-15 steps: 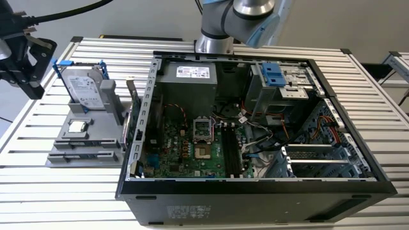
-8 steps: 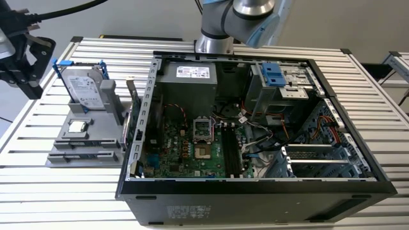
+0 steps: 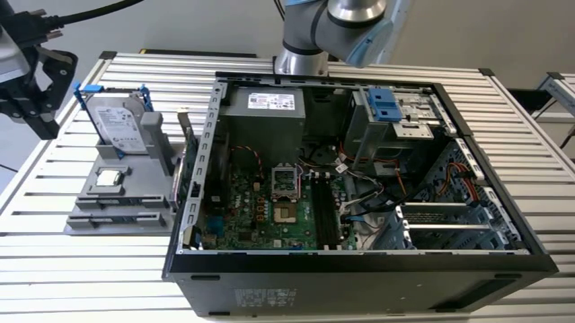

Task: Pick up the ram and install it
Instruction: 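Pick up the ram and move it above insertion slot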

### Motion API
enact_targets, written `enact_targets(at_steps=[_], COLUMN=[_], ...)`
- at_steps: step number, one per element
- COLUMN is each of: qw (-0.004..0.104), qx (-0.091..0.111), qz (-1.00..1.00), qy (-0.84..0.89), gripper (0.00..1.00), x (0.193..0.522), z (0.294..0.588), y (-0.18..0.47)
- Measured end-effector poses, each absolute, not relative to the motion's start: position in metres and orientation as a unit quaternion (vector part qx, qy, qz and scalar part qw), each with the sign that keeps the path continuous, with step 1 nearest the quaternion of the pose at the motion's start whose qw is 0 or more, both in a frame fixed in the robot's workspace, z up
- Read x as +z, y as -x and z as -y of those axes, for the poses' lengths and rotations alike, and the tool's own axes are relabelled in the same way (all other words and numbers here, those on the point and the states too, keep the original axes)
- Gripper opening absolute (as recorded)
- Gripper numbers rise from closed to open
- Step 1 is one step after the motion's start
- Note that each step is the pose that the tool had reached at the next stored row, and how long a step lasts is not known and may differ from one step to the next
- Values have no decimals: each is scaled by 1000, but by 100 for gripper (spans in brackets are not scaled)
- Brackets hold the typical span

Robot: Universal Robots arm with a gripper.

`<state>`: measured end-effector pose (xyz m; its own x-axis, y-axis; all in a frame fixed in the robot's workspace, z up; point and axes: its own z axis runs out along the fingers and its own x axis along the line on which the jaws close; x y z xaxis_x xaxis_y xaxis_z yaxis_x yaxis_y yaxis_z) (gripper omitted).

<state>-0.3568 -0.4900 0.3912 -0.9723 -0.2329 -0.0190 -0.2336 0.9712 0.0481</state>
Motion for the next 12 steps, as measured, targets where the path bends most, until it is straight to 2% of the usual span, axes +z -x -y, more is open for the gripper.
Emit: enact_targets(at_steps=[12], qw=[5], qx=[25], qz=[-985], qy=[173], gripper=[0], x=[391], z=[490], y=[357])
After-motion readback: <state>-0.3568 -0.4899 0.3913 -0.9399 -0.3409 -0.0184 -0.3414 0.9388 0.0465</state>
